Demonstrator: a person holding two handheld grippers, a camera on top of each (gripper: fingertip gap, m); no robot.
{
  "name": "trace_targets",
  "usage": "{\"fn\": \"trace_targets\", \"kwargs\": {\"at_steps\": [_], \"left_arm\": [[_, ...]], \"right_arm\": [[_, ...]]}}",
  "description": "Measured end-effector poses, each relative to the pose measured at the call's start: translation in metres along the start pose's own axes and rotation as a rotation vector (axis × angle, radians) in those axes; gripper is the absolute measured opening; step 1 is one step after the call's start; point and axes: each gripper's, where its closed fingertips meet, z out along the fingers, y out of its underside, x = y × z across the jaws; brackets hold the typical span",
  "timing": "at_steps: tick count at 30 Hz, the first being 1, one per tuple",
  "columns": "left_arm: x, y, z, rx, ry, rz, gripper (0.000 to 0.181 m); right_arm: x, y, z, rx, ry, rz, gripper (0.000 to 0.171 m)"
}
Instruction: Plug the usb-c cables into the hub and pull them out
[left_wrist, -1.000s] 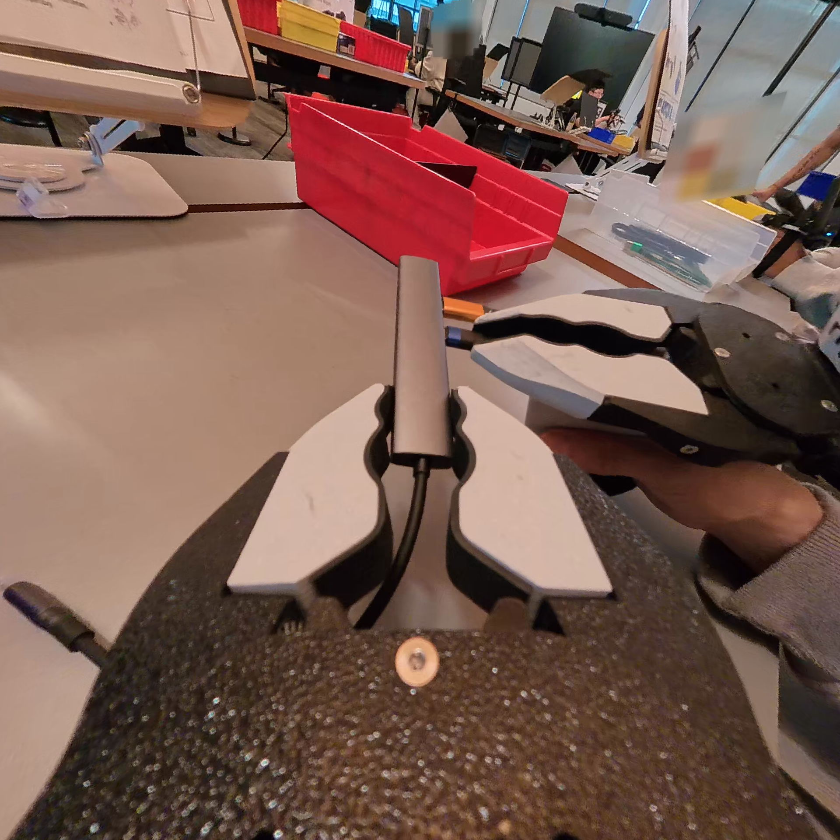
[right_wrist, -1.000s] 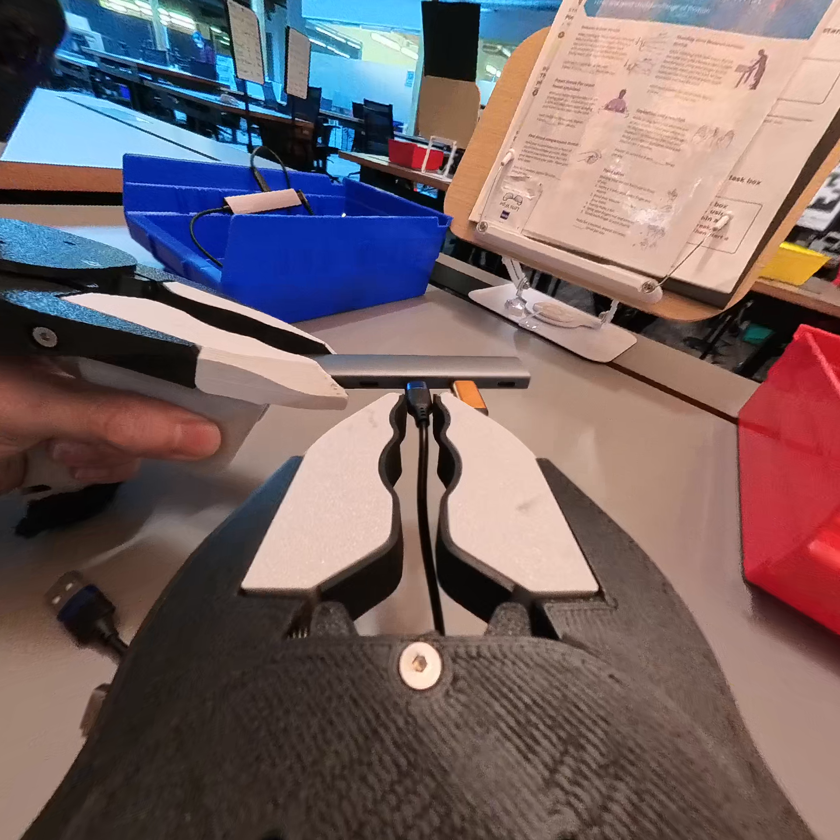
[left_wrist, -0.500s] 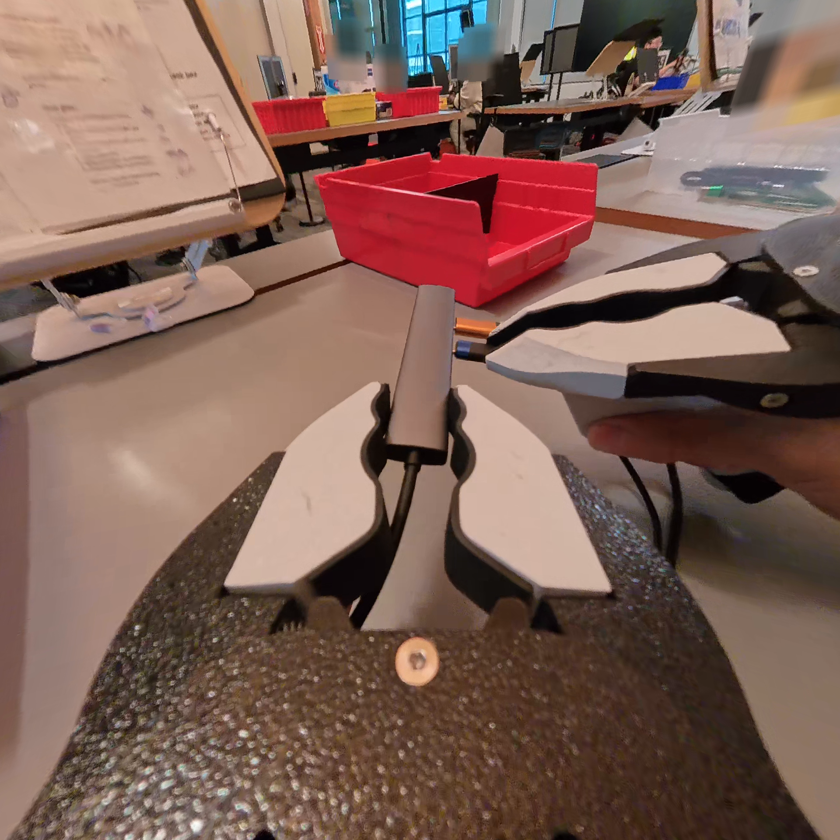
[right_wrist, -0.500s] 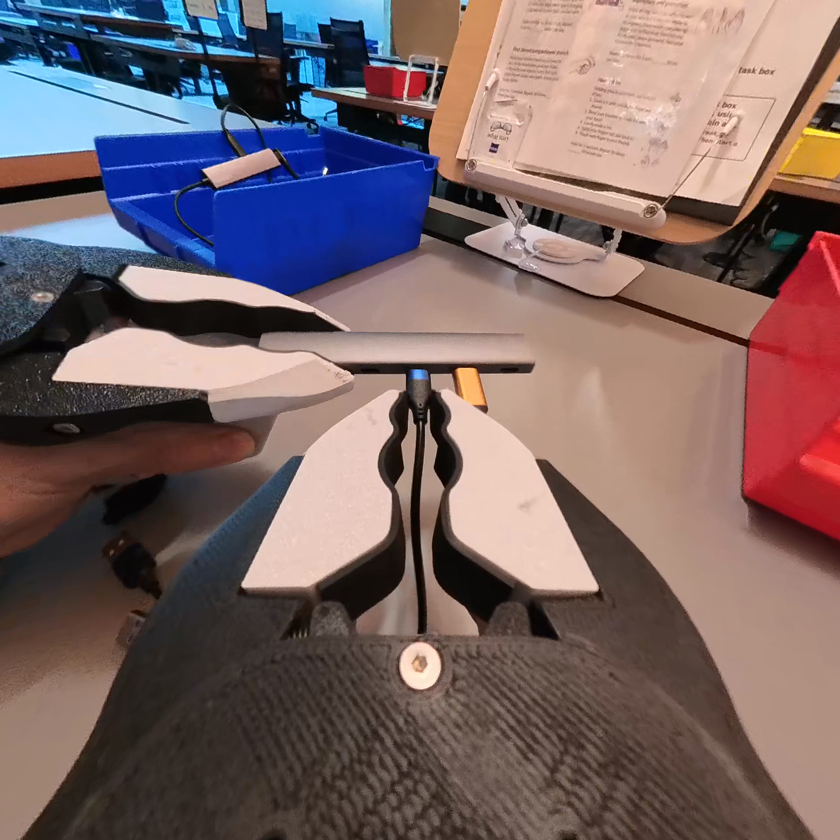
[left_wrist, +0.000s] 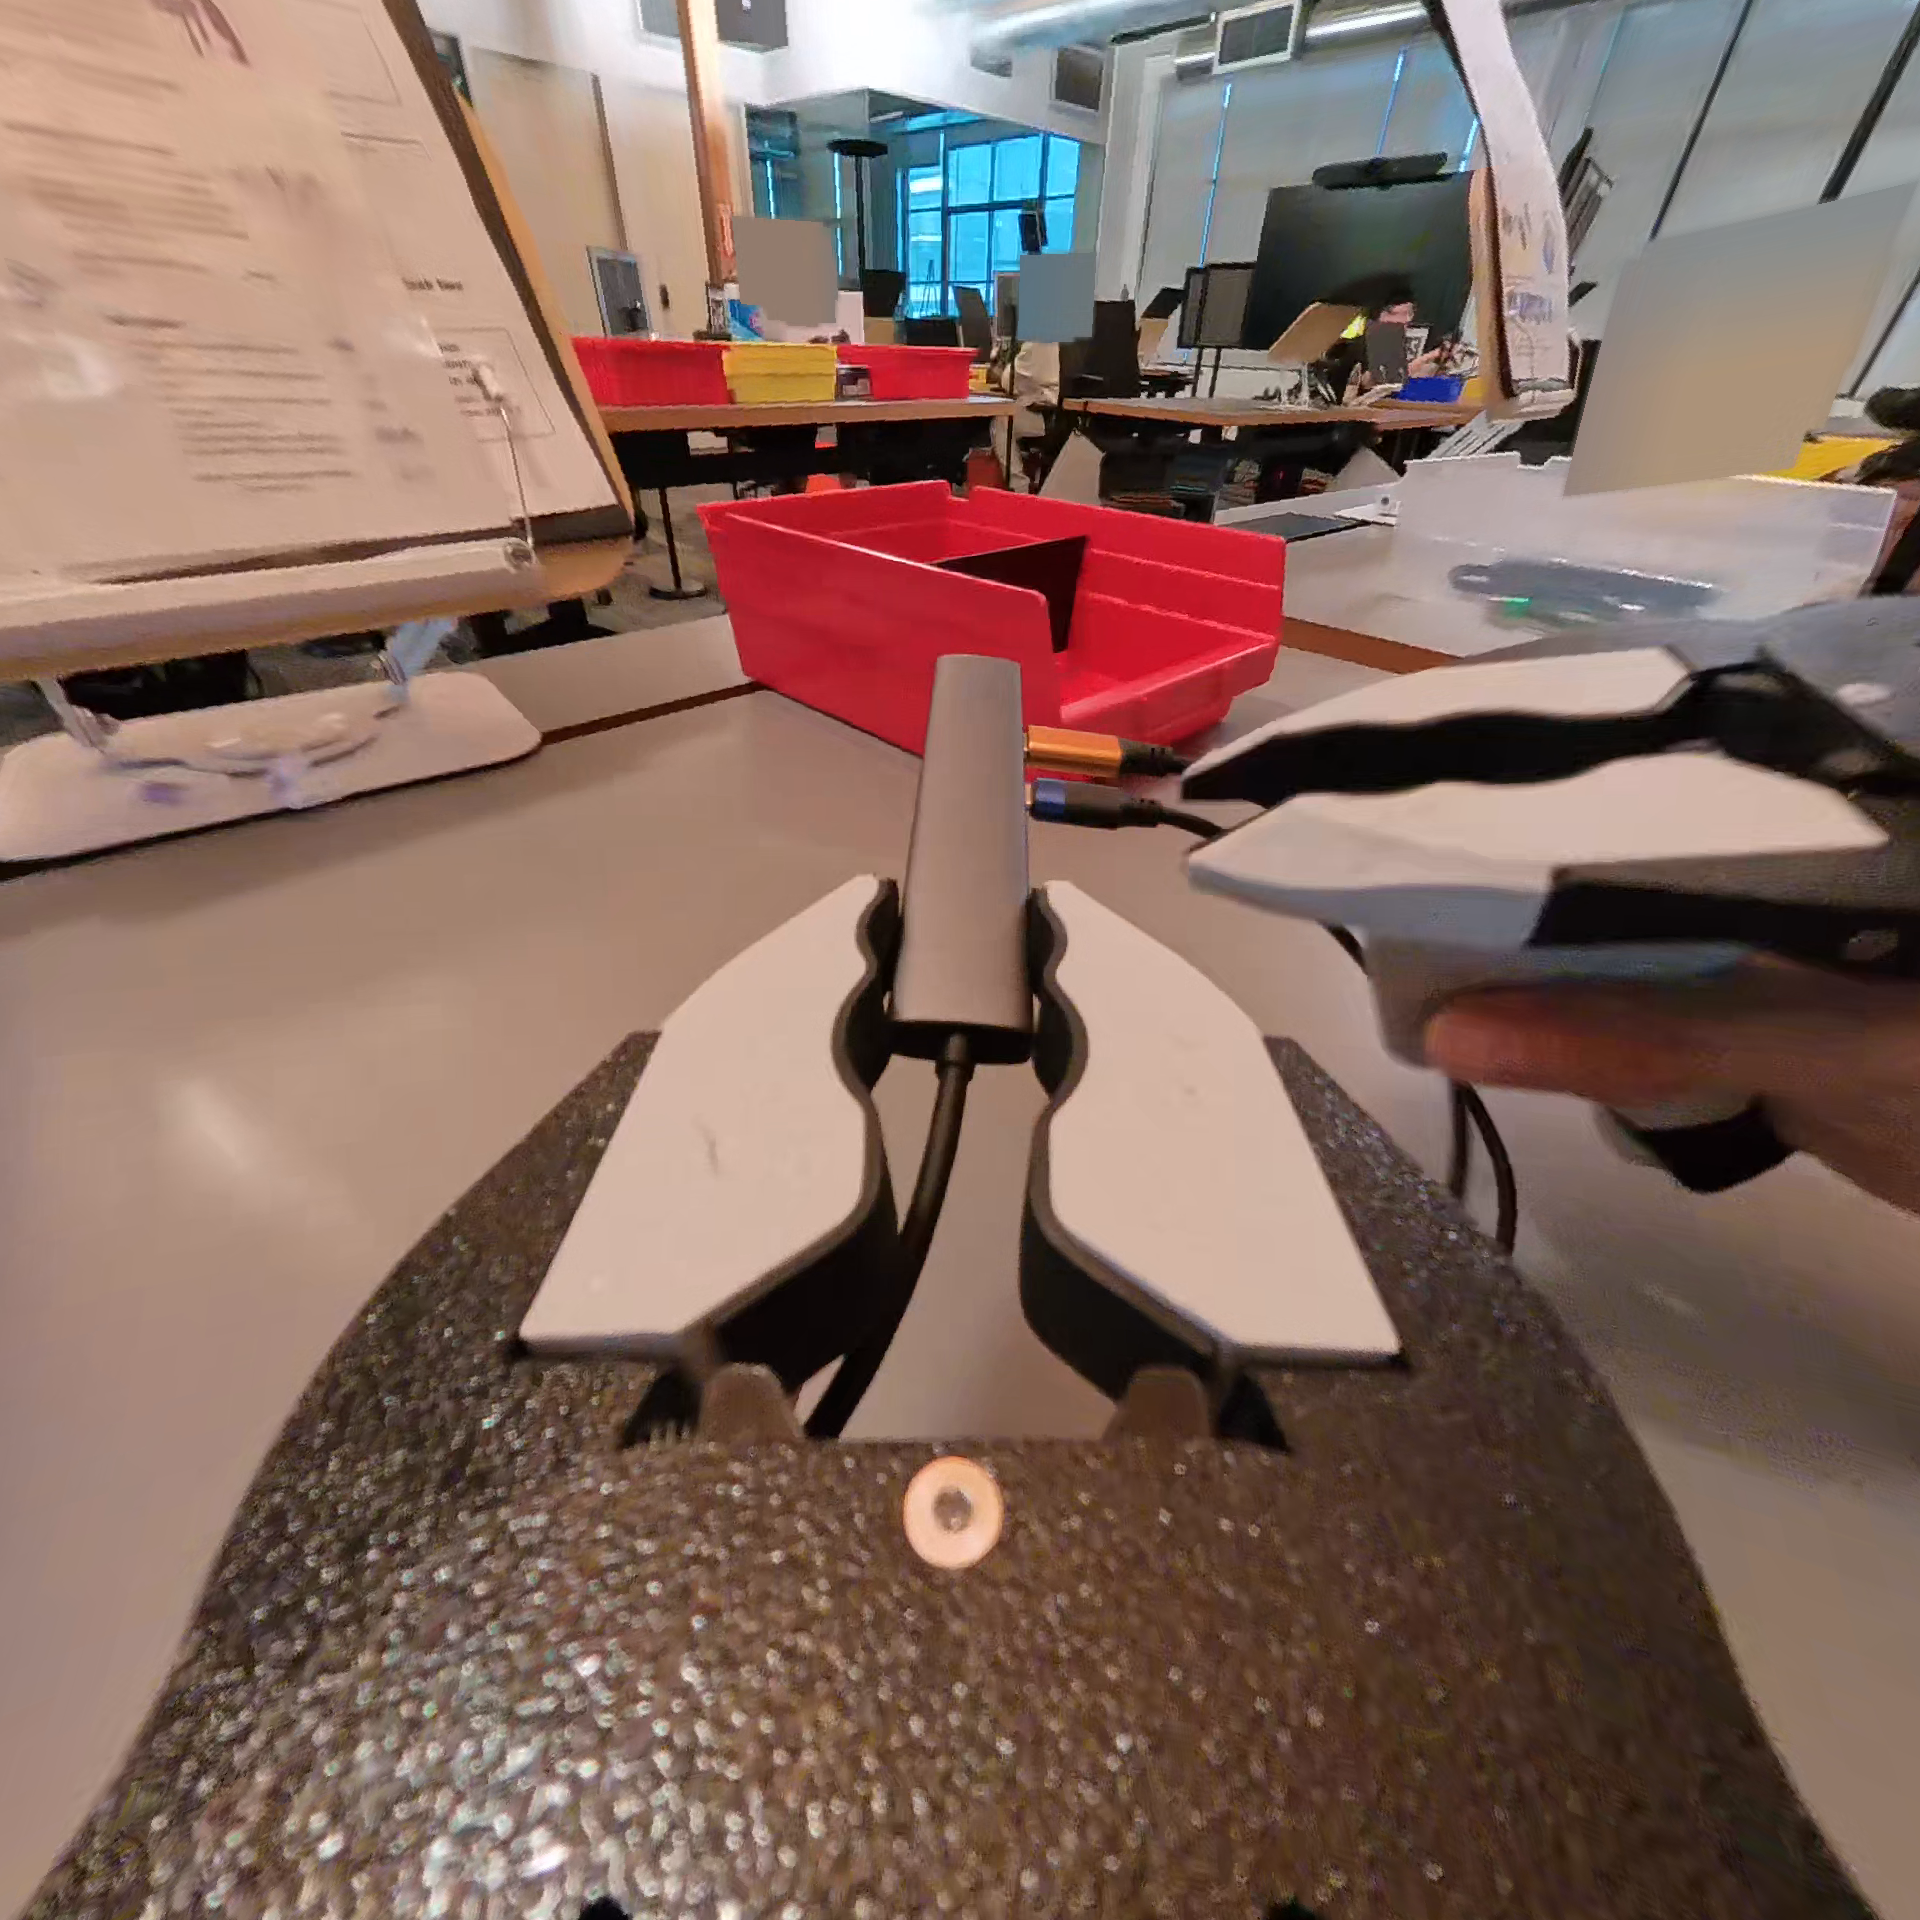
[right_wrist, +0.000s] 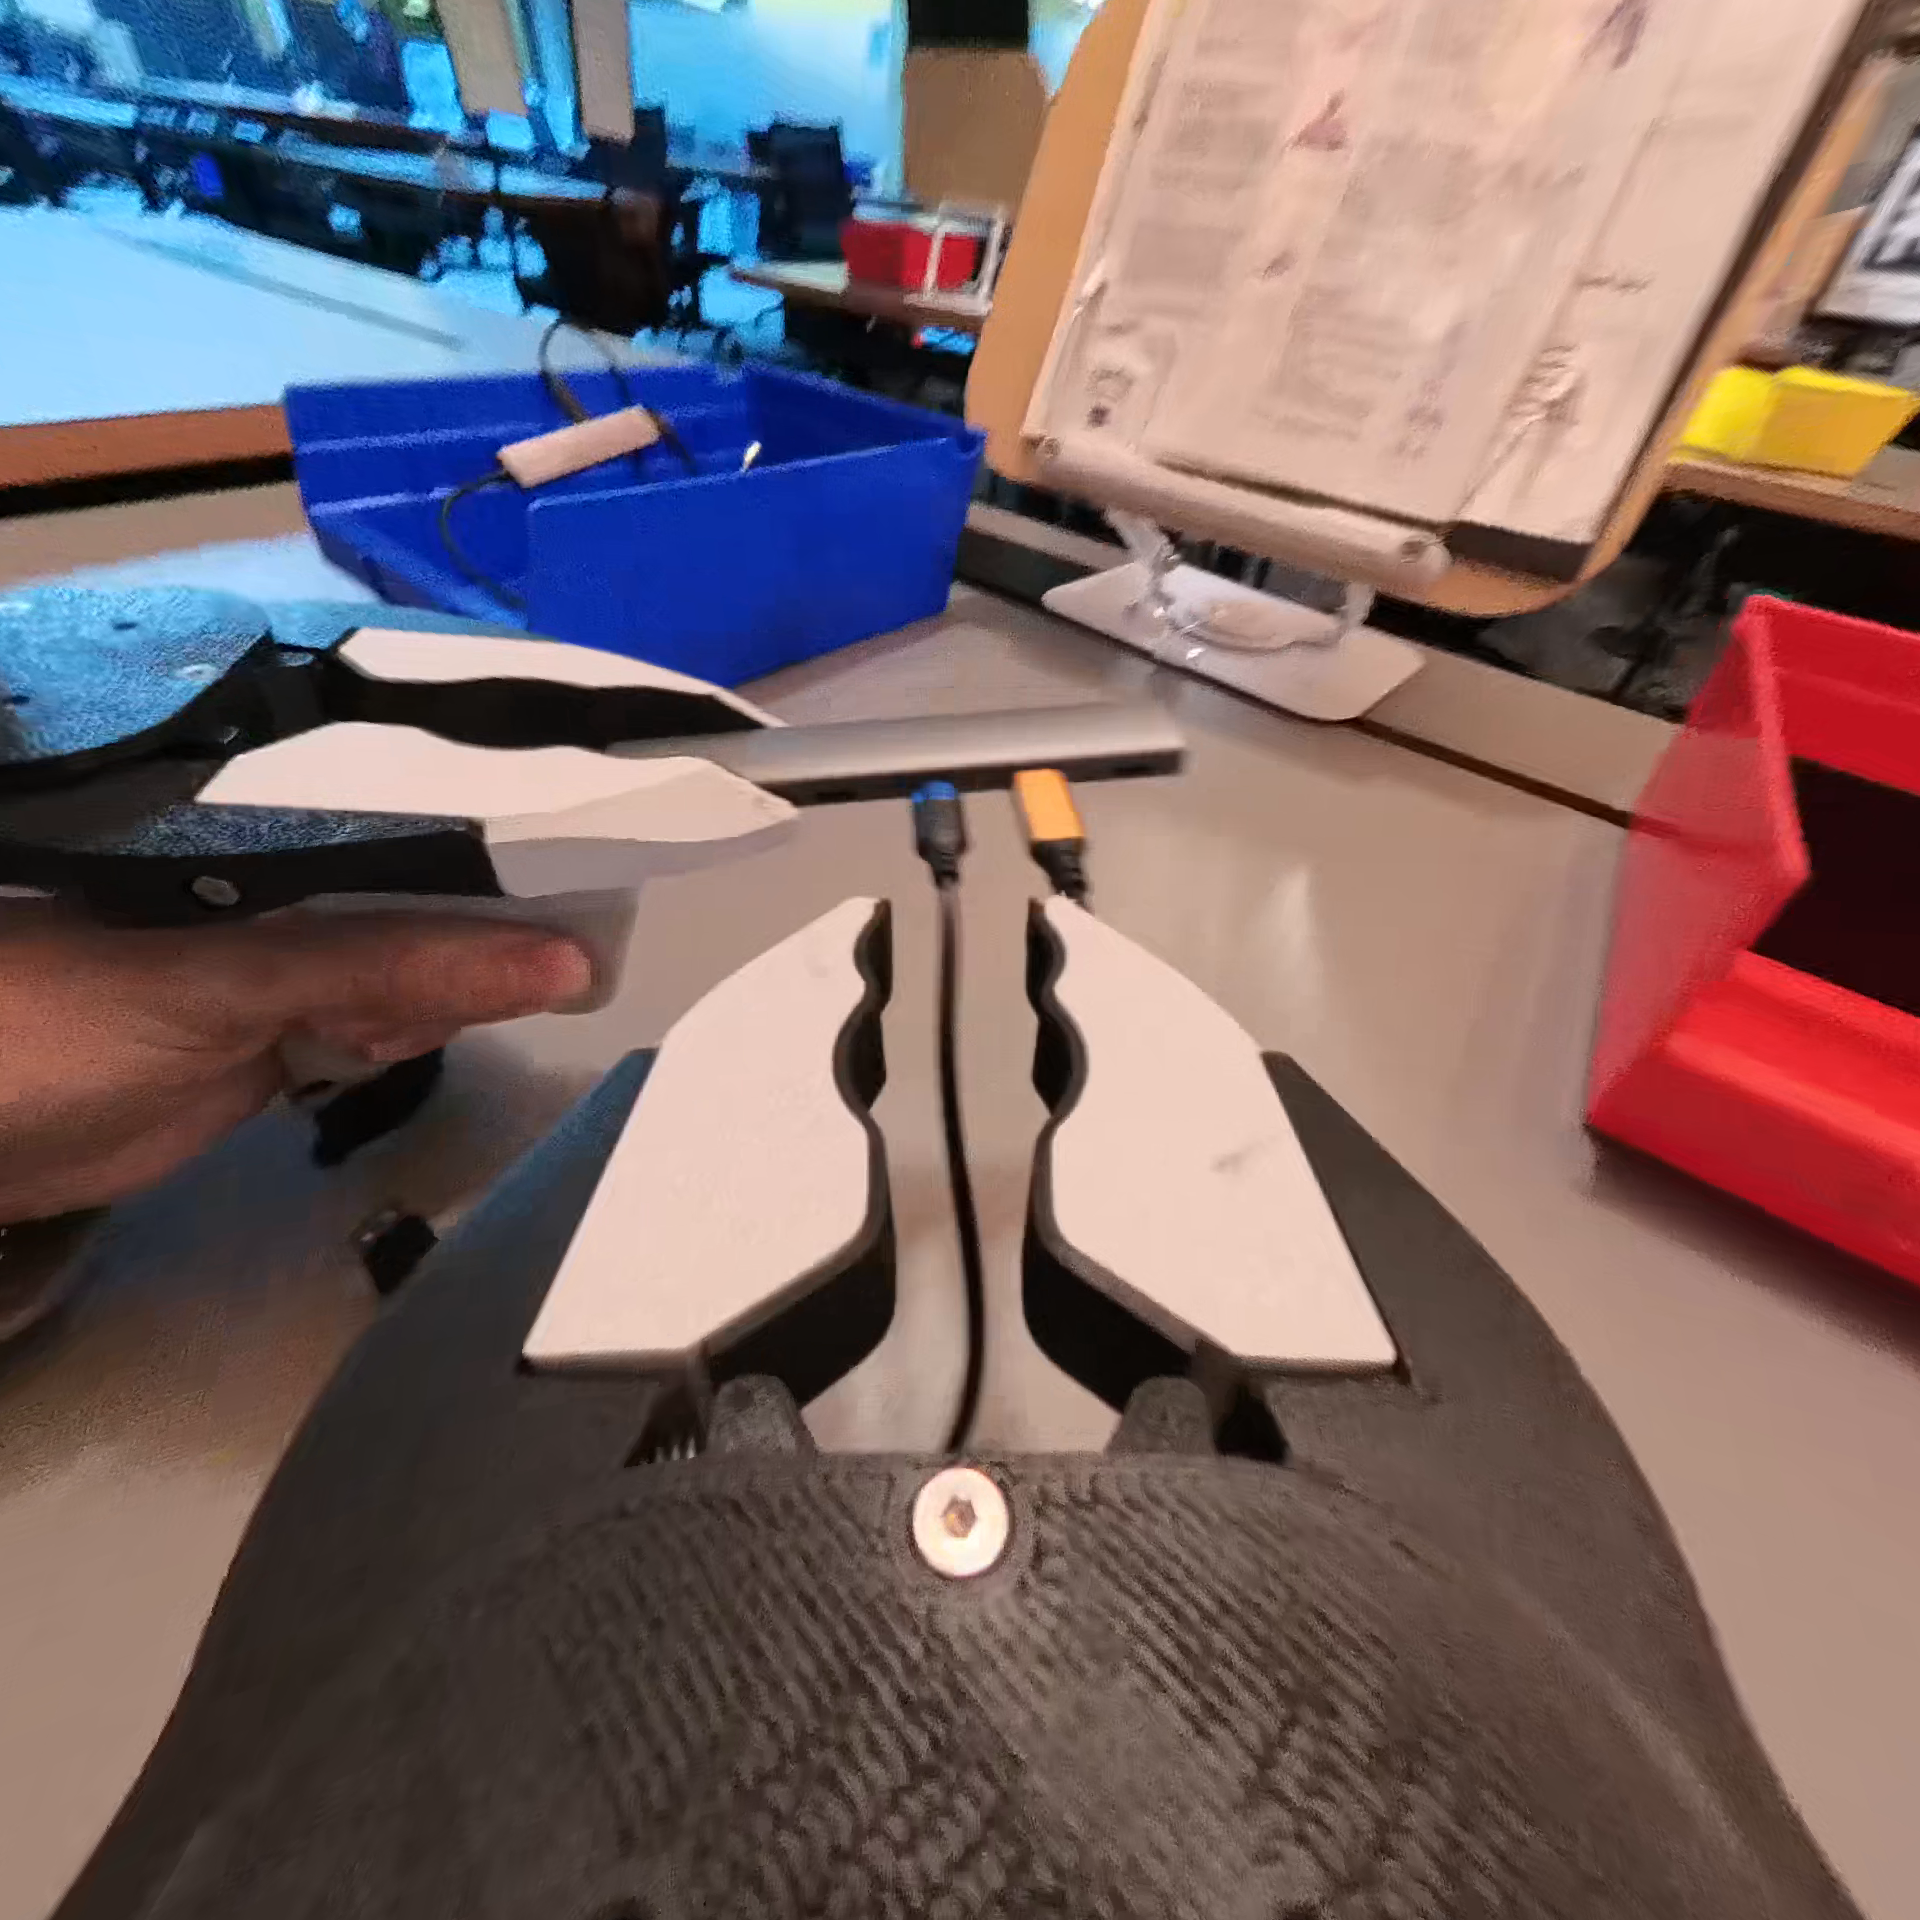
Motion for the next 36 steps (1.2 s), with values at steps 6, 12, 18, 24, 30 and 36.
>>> {"fn": "trace_targets", "kwargs": {"at_steps": [6, 12, 18, 24, 30, 36], "left_arm": [[0.002, 0.007, 0.003, -0.006, -0.012, -0.045, 0.023], [0.004, 0.008, 0.003, -0.015, 0.005, -0.040, 0.023], [0.007, 0.008, 0.004, -0.014, 0.028, -0.037, 0.023], [0.006, 0.007, 0.005, -0.013, 0.056, -0.070, 0.023], [0.007, 0.008, 0.005, -0.023, 0.071, -0.085, 0.023], [0.003, 0.009, 0.004, -0.029, 0.039, -0.076, 0.023]], "right_arm": [[0.001, 0.014, 0.010, -0.053, 0.084, -0.084, 0.023], [0.000, 0.005, 0.011, 0.045, 0.091, -0.034, 0.018], [-0.001, 0.000, 0.015, 0.099, 0.064, 0.004, 0.013], [0.002, -0.002, 0.018, 0.142, 0.080, -0.015, 0.011], [0.003, -0.002, 0.019, 0.176, 0.082, 0.008, 0.012], [0.001, 0.004, 0.019, 0.132, 0.067, -0.010, 0.011]]}}
